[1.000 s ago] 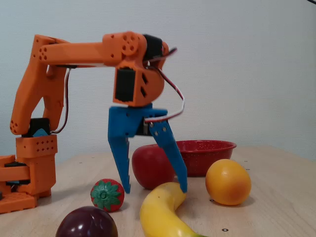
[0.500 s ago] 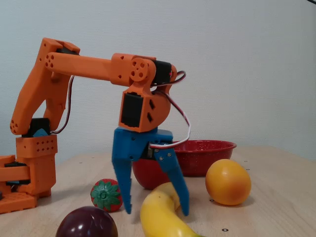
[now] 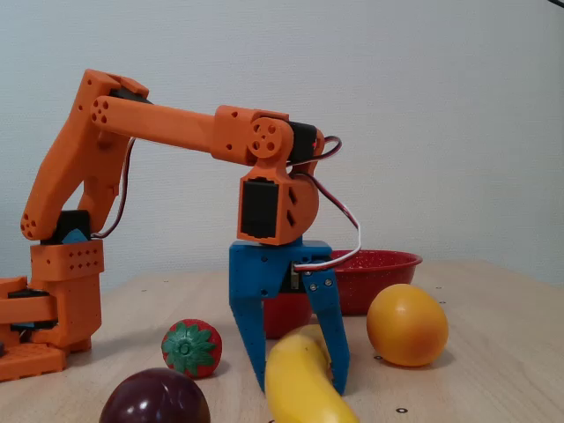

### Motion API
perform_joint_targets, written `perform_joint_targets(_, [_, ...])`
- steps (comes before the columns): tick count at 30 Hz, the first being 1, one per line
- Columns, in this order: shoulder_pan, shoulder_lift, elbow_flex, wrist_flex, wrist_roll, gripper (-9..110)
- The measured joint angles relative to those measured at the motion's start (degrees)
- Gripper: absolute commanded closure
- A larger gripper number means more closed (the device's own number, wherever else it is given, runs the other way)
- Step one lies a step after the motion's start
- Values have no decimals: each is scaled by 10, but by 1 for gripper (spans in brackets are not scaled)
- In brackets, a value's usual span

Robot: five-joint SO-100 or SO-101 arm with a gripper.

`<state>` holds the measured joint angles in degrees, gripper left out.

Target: Put the banana in the red bowl.

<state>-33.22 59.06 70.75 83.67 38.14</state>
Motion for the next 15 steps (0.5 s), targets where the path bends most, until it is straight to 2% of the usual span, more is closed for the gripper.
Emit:
perform_joint_targets(3, [4, 0, 0, 0, -8, 101])
perform_joint_targets(15, [4, -1, -20, 33, -10, 101])
